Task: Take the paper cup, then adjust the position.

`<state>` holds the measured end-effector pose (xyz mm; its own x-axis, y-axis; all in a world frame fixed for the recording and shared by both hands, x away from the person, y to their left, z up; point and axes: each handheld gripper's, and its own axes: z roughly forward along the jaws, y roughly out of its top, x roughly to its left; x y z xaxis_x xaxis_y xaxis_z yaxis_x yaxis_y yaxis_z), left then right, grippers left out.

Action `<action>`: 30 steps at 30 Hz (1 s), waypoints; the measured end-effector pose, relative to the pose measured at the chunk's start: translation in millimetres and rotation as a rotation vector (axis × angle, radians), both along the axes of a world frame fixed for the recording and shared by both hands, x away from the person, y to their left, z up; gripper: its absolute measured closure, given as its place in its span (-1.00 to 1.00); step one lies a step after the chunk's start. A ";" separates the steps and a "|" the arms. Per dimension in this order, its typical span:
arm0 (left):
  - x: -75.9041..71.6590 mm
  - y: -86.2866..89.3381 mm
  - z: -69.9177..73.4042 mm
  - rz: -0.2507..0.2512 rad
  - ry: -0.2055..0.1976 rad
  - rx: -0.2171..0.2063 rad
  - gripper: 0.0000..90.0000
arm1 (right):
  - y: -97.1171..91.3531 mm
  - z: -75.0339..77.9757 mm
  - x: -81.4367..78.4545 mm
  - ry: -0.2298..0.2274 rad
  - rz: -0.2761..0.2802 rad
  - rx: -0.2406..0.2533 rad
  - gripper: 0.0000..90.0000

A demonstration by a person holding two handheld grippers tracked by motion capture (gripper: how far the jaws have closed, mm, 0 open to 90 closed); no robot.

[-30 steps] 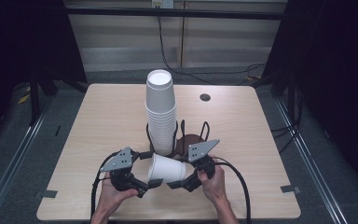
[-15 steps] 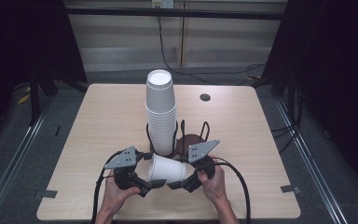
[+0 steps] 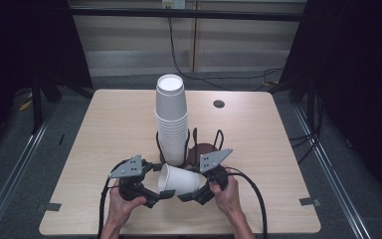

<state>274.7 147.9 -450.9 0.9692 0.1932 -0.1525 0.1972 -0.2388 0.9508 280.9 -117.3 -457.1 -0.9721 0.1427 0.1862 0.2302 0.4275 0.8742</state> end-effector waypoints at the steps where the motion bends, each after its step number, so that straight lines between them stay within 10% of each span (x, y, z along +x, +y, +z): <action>1: -0.2 -0.6 0.2 -0.002 0.001 0.002 -0.73 | -0.6 0.5 -0.1 -0.003 -0.004 -0.005 -0.55; 30: -3.8 34.1 16.4 0.103 -0.007 0.109 -0.73 | -25.6 1.2 -11.5 -0.093 -0.248 0.106 -0.72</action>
<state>270.9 182.0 -434.5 0.9444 0.3064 -0.1188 0.2197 -0.3197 0.9217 269.3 -142.9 -455.9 -0.9234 0.3632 0.1244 0.2333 0.2735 0.9331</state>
